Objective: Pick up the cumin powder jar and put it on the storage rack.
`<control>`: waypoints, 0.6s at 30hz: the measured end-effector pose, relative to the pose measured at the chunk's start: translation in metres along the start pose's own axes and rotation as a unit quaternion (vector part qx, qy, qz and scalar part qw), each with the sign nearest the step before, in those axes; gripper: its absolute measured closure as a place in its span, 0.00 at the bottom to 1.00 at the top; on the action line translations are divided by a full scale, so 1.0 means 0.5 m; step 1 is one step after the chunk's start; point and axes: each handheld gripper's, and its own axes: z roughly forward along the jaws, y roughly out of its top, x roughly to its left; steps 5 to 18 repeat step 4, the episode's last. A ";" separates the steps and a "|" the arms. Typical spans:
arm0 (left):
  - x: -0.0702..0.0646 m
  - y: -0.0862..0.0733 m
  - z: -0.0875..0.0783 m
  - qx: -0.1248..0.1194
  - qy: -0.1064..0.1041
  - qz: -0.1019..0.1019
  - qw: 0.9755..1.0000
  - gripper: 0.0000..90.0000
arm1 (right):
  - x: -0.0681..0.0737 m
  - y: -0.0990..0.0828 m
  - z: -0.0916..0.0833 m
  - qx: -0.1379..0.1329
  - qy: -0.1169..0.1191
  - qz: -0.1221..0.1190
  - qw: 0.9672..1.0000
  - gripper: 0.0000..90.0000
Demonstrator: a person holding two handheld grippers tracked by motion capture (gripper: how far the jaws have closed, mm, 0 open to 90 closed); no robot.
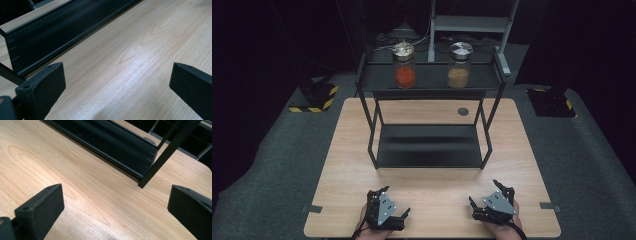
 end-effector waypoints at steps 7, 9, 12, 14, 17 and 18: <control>-0.001 0.000 0.000 0.000 0.001 0.000 1.000 0.01 | 0.001 0.004 0.002 0.005 0.002 -0.006 1.000 0.00; -0.001 0.000 0.000 0.000 0.001 0.000 1.000 0.01 | 0.001 0.004 0.002 0.005 0.002 -0.006 1.000 0.00; -0.001 0.000 0.000 0.000 0.001 0.000 1.000 0.01 | 0.001 0.004 0.002 0.005 0.002 -0.006 1.000 0.00; -0.001 0.000 0.000 0.000 0.001 0.000 1.000 0.01 | 0.001 0.004 0.002 0.005 0.002 -0.006 1.000 0.00; -0.001 0.000 0.000 0.000 0.001 0.000 1.000 0.01 | 0.001 0.004 0.002 0.005 0.002 -0.006 1.000 0.00; -0.001 0.000 0.000 0.000 0.001 0.000 1.000 0.01 | 0.001 0.004 0.002 0.005 0.002 -0.006 1.000 0.00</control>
